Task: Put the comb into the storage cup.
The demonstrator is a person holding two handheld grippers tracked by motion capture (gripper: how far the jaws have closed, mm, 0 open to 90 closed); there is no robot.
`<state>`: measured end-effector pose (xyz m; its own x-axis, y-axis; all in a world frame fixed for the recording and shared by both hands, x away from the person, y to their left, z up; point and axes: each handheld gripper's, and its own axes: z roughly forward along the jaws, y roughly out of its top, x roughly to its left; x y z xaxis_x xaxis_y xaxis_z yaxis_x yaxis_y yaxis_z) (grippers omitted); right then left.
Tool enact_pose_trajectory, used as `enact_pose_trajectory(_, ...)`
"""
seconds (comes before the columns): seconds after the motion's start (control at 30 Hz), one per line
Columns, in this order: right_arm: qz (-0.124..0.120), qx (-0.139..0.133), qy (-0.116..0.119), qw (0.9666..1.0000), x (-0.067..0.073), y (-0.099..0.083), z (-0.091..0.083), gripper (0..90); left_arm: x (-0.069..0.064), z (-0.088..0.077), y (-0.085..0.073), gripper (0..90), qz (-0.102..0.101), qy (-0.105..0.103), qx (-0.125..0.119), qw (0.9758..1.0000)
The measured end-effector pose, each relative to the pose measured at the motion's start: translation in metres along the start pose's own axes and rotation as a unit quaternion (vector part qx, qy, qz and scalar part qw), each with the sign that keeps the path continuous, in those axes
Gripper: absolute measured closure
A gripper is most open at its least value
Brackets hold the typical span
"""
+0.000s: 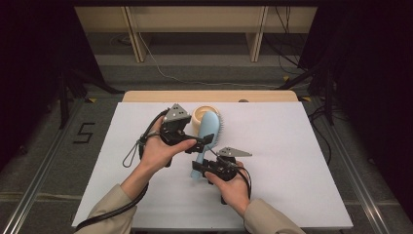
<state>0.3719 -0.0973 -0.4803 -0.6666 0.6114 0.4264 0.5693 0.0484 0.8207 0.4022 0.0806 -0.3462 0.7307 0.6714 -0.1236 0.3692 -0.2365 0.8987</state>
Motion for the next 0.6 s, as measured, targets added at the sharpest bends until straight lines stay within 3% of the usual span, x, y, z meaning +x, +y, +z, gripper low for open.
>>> enact_pose_trajectory(0.6, -0.001, -0.002, 0.000, 1.0000, -0.0001, -0.0004, 0.0003, 68.2, 0.0025, 0.0102, 0.0058, 0.0, -0.002, 0.003, 0.010, 0.9999)
